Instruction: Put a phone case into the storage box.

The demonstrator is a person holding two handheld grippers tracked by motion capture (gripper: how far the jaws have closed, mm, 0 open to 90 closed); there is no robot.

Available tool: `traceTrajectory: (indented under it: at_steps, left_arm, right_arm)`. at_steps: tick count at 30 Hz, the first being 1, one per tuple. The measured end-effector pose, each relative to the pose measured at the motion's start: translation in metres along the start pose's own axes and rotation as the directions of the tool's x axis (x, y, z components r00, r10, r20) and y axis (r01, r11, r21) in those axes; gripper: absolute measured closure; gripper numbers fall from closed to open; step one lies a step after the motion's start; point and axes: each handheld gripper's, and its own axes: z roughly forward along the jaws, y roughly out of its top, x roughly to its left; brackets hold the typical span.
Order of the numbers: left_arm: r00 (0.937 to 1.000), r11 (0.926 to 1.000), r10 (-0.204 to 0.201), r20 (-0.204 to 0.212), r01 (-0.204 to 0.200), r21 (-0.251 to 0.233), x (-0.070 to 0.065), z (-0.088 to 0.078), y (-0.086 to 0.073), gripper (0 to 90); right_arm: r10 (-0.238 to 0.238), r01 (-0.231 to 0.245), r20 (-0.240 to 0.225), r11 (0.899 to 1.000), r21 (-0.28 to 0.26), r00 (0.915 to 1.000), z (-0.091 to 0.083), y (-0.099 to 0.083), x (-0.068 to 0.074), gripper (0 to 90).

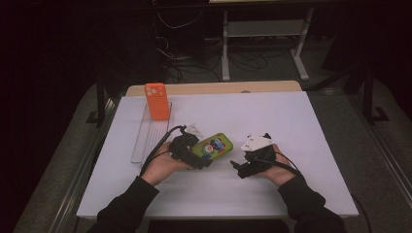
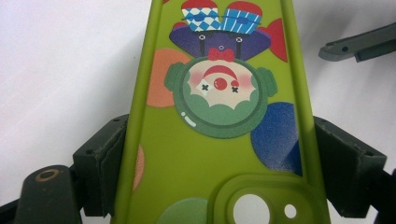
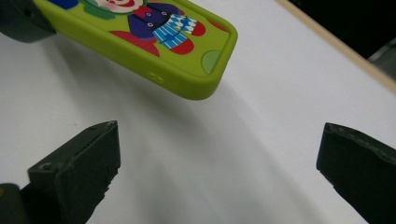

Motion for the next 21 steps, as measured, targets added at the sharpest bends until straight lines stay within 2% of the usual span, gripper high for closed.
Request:
traceTrajectory:
  at_steps: [1, 2, 4, 5, 6, 11, 14, 15, 21]
  left_arm:
    - [1.0000, 1.0000, -0.001, 0.000, 0.001, 0.000, 0.000, 0.000, 0.000, 15.0]
    - [0.9993, 0.9989, -0.036, 0.001, 0.036, -0.028, -0.003, 0.002, 0.000, 15.0]
    - [0.9995, 0.9992, -0.033, 0.002, 0.033, -0.024, -0.002, 0.003, 0.000, 15.0]
    - [0.9995, 0.9992, -0.033, 0.002, 0.033, -0.023, -0.002, 0.002, 0.000, 15.0]
    - [0.9994, 0.9992, -0.033, 0.002, 0.033, -0.024, -0.002, 0.002, 0.000, 15.0]
    - [0.9996, 0.9994, -0.030, 0.003, 0.030, -0.018, -0.002, 0.002, 0.000, 15.0]
    - [0.9996, 0.9995, -0.027, 0.001, 0.027, -0.017, -0.002, 0.002, -0.001, 15.0]
    - [0.9994, 0.9992, -0.034, 0.002, 0.034, -0.023, -0.003, 0.002, -0.001, 15.0]
    - [0.9989, 0.9985, -0.046, 0.003, 0.046, -0.030, -0.003, 0.003, -0.001, 15.0]
  right_arm:
    - [-0.016, 0.016, 0.015, 1.000, -0.007, 0.9998, 0.000, 0.000, 0.001, 0.0]
    - [-0.044, 0.044, 0.021, 0.999, 0.001, 0.9988, 0.000, 0.000, 0.001, 0.0]
    - [-0.083, 0.083, 0.040, 0.997, 0.003, 0.9957, 0.000, 0.000, 0.003, 0.0]
    - [-0.085, 0.086, 0.051, 0.996, 0.000, 0.9950, 0.000, 0.000, 0.005, 0.0]
    - [-0.121, 0.121, 0.064, 0.993, 0.002, 0.9906, 0.000, 0.000, 0.005, 0.0]
    - [-0.187, 0.190, 0.111, 0.982, -0.014, 0.9760, -0.002, 0.001, 0.008, 0.0]
    - [-0.231, 0.235, 0.141, 0.972, -0.014, 0.9627, -0.003, 0.001, 0.011, 0.0]
    - [-0.277, 0.281, 0.156, 0.960, -0.004, 0.9481, -0.003, 0.001, 0.011, 0.0]
    - [-0.375, 0.383, 0.218, 0.924, 0.006, 0.9009, -0.002, 0.001, 0.019, 0.0]
